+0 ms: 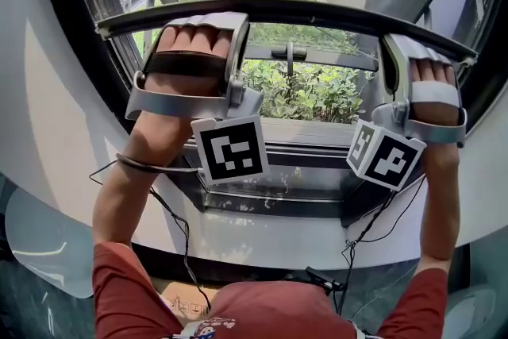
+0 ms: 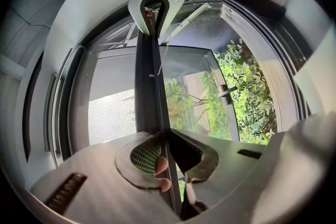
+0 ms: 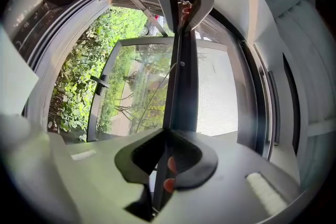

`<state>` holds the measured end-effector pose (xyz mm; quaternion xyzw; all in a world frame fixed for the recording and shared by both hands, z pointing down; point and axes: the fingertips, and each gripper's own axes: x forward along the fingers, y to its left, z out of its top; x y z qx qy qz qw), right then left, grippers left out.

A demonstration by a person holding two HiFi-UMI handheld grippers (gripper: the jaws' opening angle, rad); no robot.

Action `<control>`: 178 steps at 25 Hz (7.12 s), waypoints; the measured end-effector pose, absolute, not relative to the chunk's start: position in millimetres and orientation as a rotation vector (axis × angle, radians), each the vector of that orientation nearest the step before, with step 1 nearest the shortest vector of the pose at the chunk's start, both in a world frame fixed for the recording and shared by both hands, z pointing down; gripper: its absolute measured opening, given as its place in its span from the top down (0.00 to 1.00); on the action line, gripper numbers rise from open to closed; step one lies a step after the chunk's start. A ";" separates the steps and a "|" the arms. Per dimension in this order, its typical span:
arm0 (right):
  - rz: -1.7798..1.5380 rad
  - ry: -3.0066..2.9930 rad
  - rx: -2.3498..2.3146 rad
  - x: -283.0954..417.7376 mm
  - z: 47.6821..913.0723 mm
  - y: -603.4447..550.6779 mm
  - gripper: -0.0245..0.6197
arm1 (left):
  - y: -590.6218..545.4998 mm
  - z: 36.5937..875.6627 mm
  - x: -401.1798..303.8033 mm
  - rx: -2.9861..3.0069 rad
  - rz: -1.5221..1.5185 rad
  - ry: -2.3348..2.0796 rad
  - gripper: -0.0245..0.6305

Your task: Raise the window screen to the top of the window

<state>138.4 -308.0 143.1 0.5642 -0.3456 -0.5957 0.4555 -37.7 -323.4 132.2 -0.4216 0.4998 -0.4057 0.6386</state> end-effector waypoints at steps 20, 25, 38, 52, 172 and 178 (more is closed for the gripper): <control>-1.530 -0.789 1.463 139.7 66.4 -301.8 0.88 | -320.1 57.4 -38.2 -0.908 -0.830 1.207 0.88; -1.550 -0.770 1.464 139.3 45.1 -302.1 0.90 | -320.7 37.8 -37.8 -0.886 -0.826 1.227 0.88; -1.566 -0.726 1.522 140.9 -17.6 -301.8 0.90 | -321.7 -21.6 -36.9 -0.863 -0.798 1.255 0.87; -1.611 -0.601 1.569 138.3 -97.4 -303.2 0.90 | -324.2 -95.6 -33.6 -0.811 -0.719 1.315 0.87; -1.860 -0.985 1.487 95.0 49.9 -281.4 0.74 | -273.1 57.4 -12.8 -0.908 -0.574 1.126 0.78; -1.767 -1.054 1.487 112.5 95.1 -289.8 0.73 | -283.5 98.8 -13.3 -0.987 -0.629 1.118 0.78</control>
